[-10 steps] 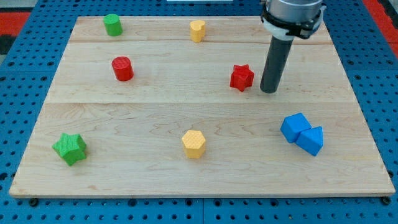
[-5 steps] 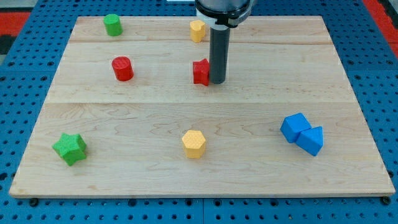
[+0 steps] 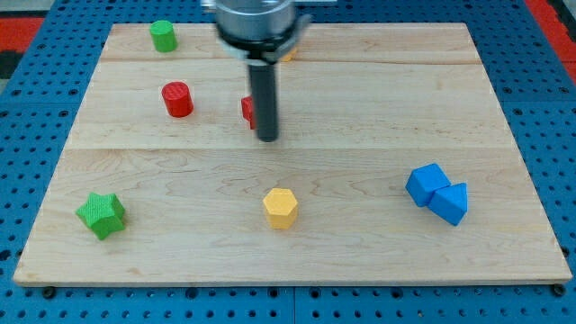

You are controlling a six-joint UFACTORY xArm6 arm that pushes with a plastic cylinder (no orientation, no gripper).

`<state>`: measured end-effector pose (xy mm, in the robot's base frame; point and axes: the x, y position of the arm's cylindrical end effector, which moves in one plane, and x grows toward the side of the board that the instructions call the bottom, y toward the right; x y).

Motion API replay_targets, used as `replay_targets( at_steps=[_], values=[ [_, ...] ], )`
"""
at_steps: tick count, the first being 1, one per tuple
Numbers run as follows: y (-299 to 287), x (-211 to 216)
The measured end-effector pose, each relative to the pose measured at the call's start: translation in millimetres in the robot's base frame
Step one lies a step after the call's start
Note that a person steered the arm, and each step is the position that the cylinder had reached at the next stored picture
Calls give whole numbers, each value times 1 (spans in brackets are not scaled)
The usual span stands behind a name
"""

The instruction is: Move the red star to the red cirlce

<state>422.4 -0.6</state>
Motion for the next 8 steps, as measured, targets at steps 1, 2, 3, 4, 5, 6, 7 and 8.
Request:
replay_targets(
  at_steps=[1,2,3,4,5,6,7,8],
  values=[
    [55,-24],
    [-13,-26],
    [-59,-35],
    [-59,-56],
    [-64,-79],
    [-80,-94],
    [-116,-87],
    [-121,-87]
  ],
)
